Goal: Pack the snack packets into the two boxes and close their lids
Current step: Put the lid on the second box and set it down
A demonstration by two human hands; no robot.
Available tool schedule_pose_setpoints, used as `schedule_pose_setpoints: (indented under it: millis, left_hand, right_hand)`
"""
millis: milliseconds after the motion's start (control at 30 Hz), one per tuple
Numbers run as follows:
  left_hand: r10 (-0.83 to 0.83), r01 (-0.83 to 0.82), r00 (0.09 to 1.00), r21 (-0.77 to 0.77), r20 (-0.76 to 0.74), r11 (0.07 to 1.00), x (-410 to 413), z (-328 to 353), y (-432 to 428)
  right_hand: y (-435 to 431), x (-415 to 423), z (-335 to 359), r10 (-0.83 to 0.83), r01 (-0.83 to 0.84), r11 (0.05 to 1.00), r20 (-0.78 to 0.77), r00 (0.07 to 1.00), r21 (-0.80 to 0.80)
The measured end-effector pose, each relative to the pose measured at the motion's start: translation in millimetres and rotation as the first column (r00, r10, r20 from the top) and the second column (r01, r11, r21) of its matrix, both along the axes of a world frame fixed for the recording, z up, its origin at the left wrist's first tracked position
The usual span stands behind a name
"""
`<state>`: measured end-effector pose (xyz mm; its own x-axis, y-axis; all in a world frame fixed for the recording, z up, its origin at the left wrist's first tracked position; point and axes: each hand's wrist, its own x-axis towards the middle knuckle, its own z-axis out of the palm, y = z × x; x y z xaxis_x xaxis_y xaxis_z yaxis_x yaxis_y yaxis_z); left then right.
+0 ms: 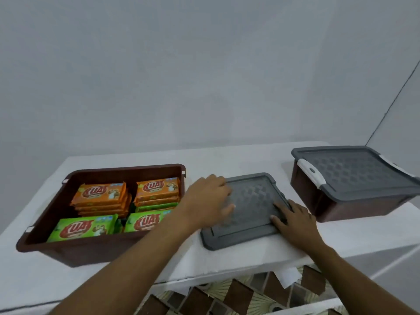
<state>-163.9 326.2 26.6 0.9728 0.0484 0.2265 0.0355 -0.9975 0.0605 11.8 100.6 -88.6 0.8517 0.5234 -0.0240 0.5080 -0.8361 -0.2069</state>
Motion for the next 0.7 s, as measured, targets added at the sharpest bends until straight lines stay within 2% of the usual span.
schedule_pose_setpoints:
  millis: [100, 200, 267, 400, 467, 567, 633, 700]
  left_hand:
    - [0.172, -0.183, 0.972, -0.054, -0.159, 0.982, 10.1, -36.0, -32.8]
    - [0.385, -0.466, 0.845, -0.155, -0.371, 0.871, 7.6, -76.0, -43.9]
    - [0.474, -0.570, 0.795, -0.197, -0.380, 0.798, 5.1, -87.9, -47.0]
    - [0.485, -0.586, 0.801, -0.291, -0.352, 0.757, 12.7, -70.3, -55.7]
    - [0.503, -0.554, 0.826, -0.199, -0.254, 0.808, 19.0, -46.5, -56.8]
    - [0.435, -0.436, 0.900, 0.028, 0.023, 0.900, 33.8, 10.6, -64.6]
    - [0.383, -0.401, 0.913, 0.147, 0.140, 0.904, 42.8, 52.0, -67.5]
    - [0.382, -0.417, 0.904, 0.207, 0.191, 0.885, 41.1, 80.1, -56.2]
  right_hand:
    - [-4.2, -9.7, -9.4, -0.035, 0.017, 0.981, 0.091, 0.995, 0.191]
    - [-7.0, -7.3, -12.2, -0.080, 0.054, 0.958, 0.083, 0.993, 0.280]
    - [-3.9, -4.2, -7.2, -0.091, 0.075, 0.953, 0.043, 0.995, 0.293]
    - [7.8, -4.9, 13.0, -0.178, 0.235, 0.886, -0.176, 0.968, 0.400]
    - [9.4, -3.4, 19.1, -0.203, 0.270, 0.873, -0.202, 0.958, 0.406]
    - [13.0, -1.2, 25.4, -0.200, 0.293, 0.856, -0.250, 0.948, 0.427]
    - [24.8, -6.5, 36.4, -0.132, 0.362, 0.763, -0.420, 0.898, 0.535]
    - [41.4, -14.7, 46.8, -0.026, 0.507, 0.626, -0.634, 0.773, 0.593]
